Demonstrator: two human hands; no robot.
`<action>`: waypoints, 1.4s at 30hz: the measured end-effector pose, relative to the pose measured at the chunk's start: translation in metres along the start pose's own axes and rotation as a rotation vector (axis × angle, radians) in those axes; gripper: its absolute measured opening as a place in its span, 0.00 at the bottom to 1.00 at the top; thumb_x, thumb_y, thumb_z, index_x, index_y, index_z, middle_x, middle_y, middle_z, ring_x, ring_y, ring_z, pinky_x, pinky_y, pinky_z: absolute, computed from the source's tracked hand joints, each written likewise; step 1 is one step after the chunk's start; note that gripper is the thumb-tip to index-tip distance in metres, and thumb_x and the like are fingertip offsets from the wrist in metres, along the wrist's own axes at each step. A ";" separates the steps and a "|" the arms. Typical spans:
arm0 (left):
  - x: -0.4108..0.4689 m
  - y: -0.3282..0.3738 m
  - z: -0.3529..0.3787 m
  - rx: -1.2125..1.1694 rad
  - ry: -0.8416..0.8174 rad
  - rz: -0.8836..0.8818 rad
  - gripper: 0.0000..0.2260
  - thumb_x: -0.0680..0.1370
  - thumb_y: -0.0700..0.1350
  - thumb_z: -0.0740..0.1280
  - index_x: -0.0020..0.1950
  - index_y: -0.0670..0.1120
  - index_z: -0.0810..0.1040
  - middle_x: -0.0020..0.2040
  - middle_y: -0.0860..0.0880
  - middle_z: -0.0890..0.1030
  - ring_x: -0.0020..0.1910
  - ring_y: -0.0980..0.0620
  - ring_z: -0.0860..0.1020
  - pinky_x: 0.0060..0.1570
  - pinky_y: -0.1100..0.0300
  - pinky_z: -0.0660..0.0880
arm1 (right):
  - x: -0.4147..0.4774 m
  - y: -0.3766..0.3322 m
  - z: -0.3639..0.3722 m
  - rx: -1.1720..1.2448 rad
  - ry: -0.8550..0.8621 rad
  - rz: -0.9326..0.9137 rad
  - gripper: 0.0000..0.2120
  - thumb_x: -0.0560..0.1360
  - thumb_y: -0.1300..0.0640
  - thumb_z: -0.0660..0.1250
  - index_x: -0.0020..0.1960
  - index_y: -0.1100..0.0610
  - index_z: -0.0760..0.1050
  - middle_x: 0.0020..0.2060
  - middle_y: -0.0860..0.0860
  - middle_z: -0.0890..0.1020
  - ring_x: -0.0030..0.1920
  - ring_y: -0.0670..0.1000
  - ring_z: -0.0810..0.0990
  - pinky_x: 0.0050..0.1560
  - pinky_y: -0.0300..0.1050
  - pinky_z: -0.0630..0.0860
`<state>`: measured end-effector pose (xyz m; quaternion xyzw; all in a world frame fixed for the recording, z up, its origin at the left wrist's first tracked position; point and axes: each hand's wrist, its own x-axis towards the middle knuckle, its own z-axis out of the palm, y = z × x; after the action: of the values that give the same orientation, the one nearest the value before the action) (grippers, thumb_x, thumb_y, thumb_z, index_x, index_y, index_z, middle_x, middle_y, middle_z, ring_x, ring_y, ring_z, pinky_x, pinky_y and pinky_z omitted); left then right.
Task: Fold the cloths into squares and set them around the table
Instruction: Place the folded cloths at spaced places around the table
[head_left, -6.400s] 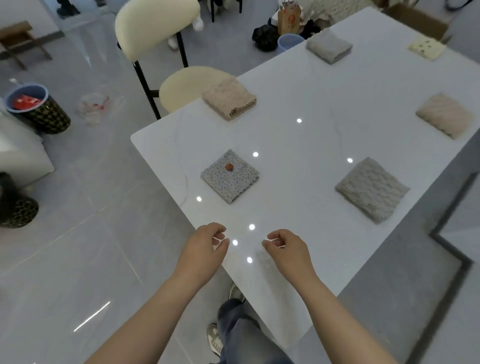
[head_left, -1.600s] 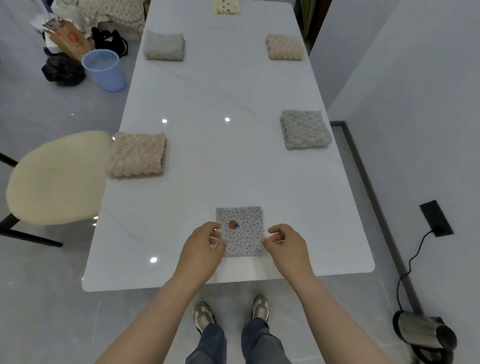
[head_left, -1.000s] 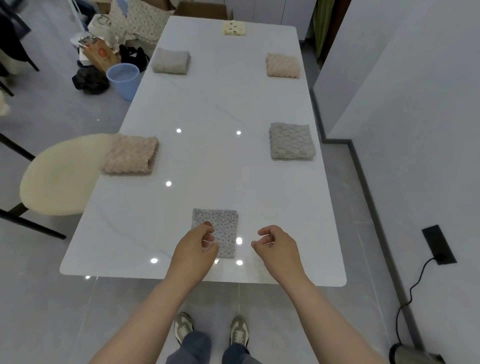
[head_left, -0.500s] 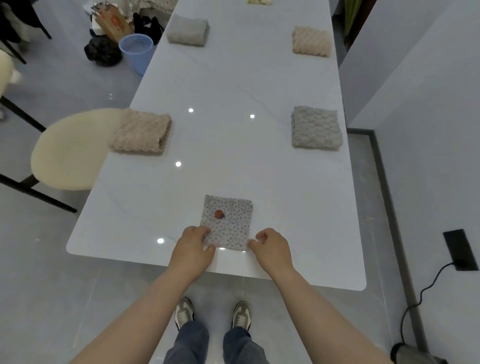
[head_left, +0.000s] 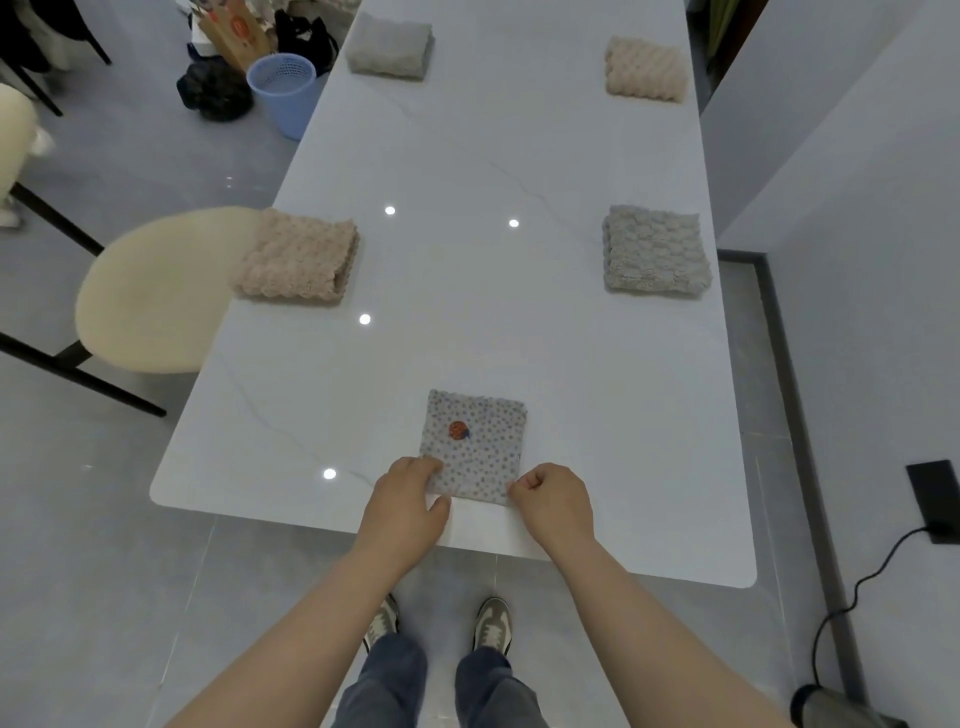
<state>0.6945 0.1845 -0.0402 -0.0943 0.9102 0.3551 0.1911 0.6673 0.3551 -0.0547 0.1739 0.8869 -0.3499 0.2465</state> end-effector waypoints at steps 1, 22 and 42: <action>0.000 0.000 0.000 -0.003 0.001 0.000 0.19 0.77 0.42 0.64 0.68 0.44 0.70 0.63 0.44 0.73 0.62 0.48 0.71 0.61 0.61 0.66 | 0.000 0.000 0.000 0.002 0.002 -0.002 0.08 0.74 0.60 0.65 0.36 0.59 0.74 0.35 0.50 0.78 0.35 0.47 0.73 0.31 0.36 0.65; -0.013 -0.047 -0.097 -0.161 0.186 -0.010 0.16 0.78 0.44 0.64 0.66 0.48 0.72 0.63 0.51 0.74 0.53 0.58 0.72 0.54 0.64 0.69 | -0.047 -0.096 0.019 0.169 0.055 -0.156 0.03 0.73 0.59 0.67 0.47 0.54 0.76 0.35 0.44 0.76 0.38 0.45 0.75 0.37 0.34 0.67; 0.041 -0.138 -0.239 -0.107 0.010 0.162 0.13 0.77 0.44 0.65 0.62 0.48 0.74 0.59 0.53 0.75 0.53 0.57 0.74 0.50 0.65 0.68 | -0.062 -0.219 0.133 0.251 0.191 -0.034 0.06 0.75 0.55 0.67 0.50 0.56 0.77 0.42 0.47 0.79 0.42 0.46 0.77 0.37 0.30 0.70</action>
<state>0.6322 -0.0811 0.0196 -0.0324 0.8955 0.4171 0.1518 0.6542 0.1005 0.0128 0.2206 0.8583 -0.4442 0.1315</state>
